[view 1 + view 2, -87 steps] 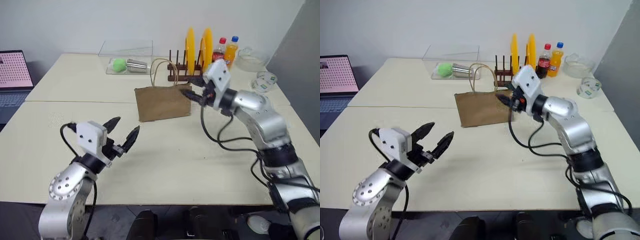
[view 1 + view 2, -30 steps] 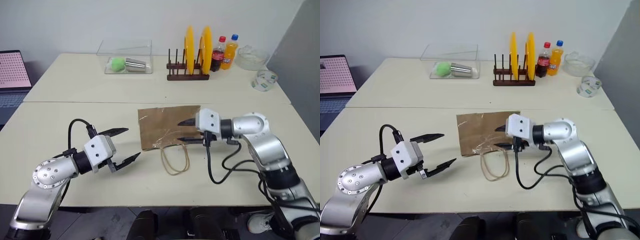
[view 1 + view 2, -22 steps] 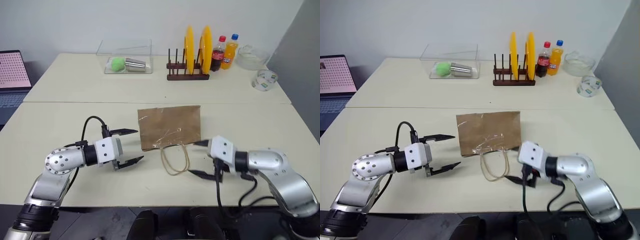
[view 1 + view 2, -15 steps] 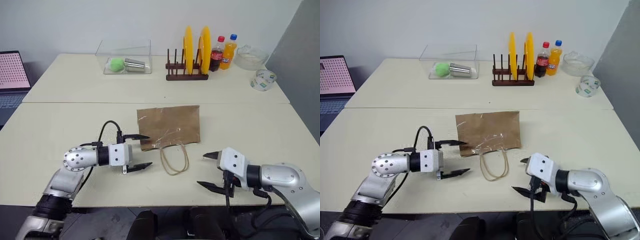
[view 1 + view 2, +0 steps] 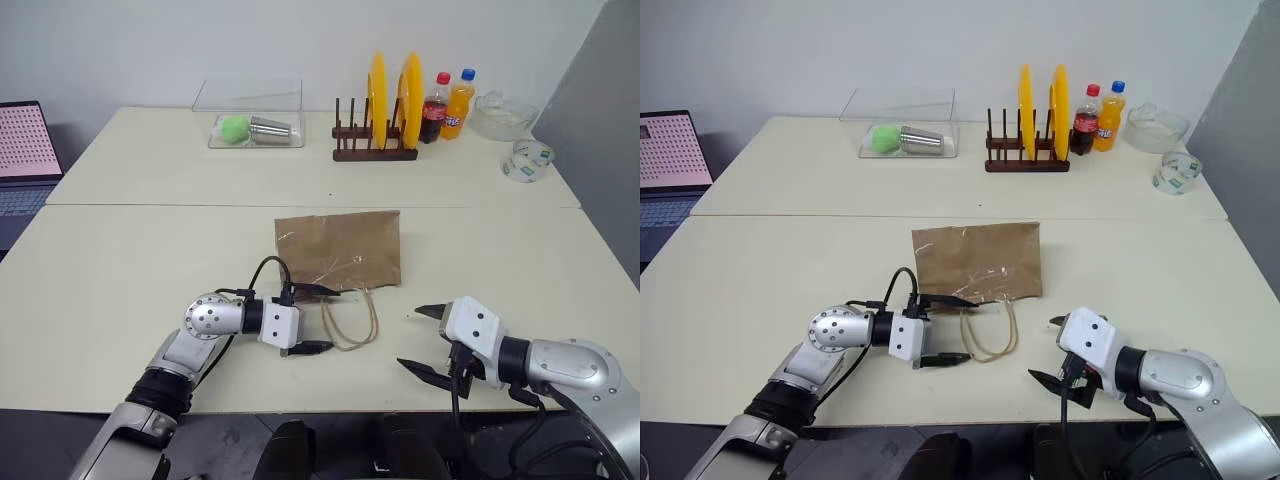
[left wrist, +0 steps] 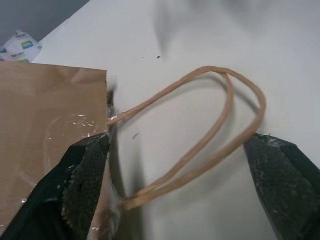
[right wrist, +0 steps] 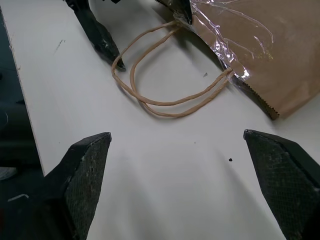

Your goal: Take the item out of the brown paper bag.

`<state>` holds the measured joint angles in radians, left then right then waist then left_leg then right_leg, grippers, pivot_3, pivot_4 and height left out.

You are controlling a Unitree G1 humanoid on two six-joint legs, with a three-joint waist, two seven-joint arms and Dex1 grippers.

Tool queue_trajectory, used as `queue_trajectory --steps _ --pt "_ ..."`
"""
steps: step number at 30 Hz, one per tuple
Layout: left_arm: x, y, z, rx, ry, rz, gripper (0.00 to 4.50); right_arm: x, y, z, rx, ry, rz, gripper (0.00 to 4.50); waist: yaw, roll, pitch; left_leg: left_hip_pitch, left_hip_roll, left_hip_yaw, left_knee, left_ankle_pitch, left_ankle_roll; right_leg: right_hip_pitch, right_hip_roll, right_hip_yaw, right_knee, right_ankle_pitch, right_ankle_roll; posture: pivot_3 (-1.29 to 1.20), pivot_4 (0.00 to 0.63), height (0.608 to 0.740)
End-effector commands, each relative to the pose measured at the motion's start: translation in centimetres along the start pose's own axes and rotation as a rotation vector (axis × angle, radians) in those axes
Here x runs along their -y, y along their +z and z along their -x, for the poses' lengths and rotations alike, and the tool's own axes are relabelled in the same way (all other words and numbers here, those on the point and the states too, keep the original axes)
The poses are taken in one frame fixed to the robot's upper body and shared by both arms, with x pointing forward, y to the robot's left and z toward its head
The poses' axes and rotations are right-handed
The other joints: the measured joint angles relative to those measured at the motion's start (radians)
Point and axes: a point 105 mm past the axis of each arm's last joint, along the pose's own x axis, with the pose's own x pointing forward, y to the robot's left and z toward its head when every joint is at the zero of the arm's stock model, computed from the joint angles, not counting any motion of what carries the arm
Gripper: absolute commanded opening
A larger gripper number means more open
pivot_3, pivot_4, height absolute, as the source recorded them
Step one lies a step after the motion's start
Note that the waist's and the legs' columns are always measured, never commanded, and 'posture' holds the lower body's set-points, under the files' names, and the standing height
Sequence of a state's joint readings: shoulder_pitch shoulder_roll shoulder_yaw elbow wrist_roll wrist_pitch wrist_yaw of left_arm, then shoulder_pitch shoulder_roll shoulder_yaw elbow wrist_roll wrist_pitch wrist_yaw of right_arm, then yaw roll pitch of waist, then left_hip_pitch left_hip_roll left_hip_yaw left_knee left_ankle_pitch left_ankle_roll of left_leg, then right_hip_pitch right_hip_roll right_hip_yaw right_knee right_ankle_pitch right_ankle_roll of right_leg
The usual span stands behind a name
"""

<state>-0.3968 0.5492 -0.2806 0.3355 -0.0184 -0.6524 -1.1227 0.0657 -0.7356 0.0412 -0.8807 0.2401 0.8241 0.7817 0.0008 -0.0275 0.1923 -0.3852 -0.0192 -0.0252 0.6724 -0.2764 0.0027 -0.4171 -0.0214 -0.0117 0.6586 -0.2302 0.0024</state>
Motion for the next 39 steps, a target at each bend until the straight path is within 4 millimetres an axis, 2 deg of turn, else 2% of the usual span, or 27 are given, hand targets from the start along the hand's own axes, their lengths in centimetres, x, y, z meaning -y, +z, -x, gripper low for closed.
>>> queue_trajectory --steps 1,6,10,11,16,20,31,32,33,38,39 --pt "-0.5 0.5 -0.2 0.026 0.008 -0.023 3.24 -0.3 0.9 0.4 0.027 -0.002 0.035 4.5 -0.001 0.0 0.0 0.0 0.0 0.0 0.0 0.0 0.0 0.0 0.0 0.0 0.0 0.0 0.0 0.0 0.15 0.74" --pt "-0.5 0.7 -0.2 0.038 -0.002 -0.017 1.52 -0.3 0.8 0.5 0.023 0.0 0.033 4.5 0.0 0.0 0.0 0.0 0.0 0.0 0.0 0.0 0.0 0.001 0.0 0.0 0.0 0.0 0.0 0.0 0.15 0.74" --pt "-1.6 1.7 0.1 0.086 0.04 0.184 0.15 -0.5 0.7 0.4 0.02 0.014 0.042 4.5 -0.001 0.0 0.0 0.0 0.0 0.0 0.0 0.0 0.0 0.001 0.0 0.0 0.0 0.0 0.0 0.0 0.15 0.74" --pt "-1.7 1.9 0.2 0.091 0.033 0.206 0.02 -0.5 0.7 0.4 0.02 0.015 0.043 4.5 -0.002 0.0 0.0 0.0 0.0 -0.001 0.001 0.0 0.0 0.001 0.0 0.0 0.0 0.0 0.0 0.0 0.15 0.74" --pt "-0.8 2.9 1.0 0.073 -0.083 0.282 0.02 -0.7 0.6 0.1 0.02 0.028 0.047 4.5 -0.004 0.0 0.0 0.001 0.0 0.0 0.0 0.0 0.0 0.001 0.001 0.0 0.0 0.0 0.0 0.0 0.15 0.74" --pt "0.2 2.5 1.8 0.031 -0.152 0.329 0.02 -0.8 0.7 0.0 0.026 0.033 0.049 4.5 -0.004 0.0 0.0 0.001 0.0 -0.001 0.0 0.0 0.0 0.001 0.001 0.0 0.0 0.0 0.0 0.0 0.15 0.74" --pt "0.9 1.6 1.5 0.008 -0.149 0.334 0.02 -0.9 0.9 -0.2 0.029 0.045 0.056 4.5 -0.002 0.0 0.0 0.001 0.0 -0.001 0.0 0.0 0.0 0.001 0.001 0.0 -0.001 0.0 0.0 0.0 0.15 0.74" --pt "0.9 1.7 1.5 0.015 -0.145 0.34 0.42 -0.9 0.9 -0.2 0.029 0.046 0.057 4.5 -0.002 0.0 0.0 0.001 0.0 -0.001 0.0 0.0 0.0 0.001 0.001 0.0 -0.001 0.0 0.0 0.0 0.15 0.74" --pt "1.0 1.8 1.5 0.017 -0.145 0.339 0.61 -1.0 0.8 -0.2 0.028 0.048 0.057 4.5 -0.002 0.0 0.0 0.001 0.0 -0.001 0.0 0.0 0.0 0.001 0.001 0.0 -0.001 0.0 0.0 0.0 0.15 0.74" --pt "1.9 1.4 1.7 -0.011 -0.159 0.293 2.14 -1.1 0.8 -0.3 0.025 0.06 0.062 4.5 -0.002 0.0 0.0 0.001 0.0 -0.001 0.0 0.0 0.0 0.001 0.001 0.0 -0.001 0.0 0.0 0.0 0.15 0.74" --pt "2.1 1.2 1.8 -0.02 -0.166 0.288 2.14 -1.1 0.8 -0.3 0.025 0.062 0.062 4.5 -0.002 0.0 0.0 0.001 0.0 -0.001 0.0 0.0 0.0 0.001 0.001 0.0 -0.001 0.0 0.0 0.0 0.15 0.74"
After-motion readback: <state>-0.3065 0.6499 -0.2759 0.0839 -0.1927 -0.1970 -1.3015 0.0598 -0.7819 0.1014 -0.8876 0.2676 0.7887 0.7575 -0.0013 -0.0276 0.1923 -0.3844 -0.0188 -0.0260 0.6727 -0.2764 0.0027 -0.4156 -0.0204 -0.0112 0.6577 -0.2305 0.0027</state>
